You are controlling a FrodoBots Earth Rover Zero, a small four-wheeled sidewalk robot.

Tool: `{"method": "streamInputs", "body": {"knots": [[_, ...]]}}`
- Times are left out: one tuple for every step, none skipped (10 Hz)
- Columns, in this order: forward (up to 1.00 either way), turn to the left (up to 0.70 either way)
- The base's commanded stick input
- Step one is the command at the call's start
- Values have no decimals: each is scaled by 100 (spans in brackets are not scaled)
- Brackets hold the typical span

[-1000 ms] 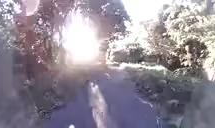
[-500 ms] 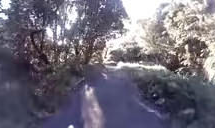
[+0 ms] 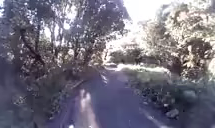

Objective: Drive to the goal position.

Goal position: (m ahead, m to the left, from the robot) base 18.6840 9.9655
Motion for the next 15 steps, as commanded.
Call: {"method": "streamInputs", "body": {"knots": [[70,-14],[70,-14],[70,-14],[70,-14],[70,-14],[70,-14],[70,0],[70,0],[70,0],[70,0],[70,0],[70,0],[70,0],[70,0],[70,0]]}}
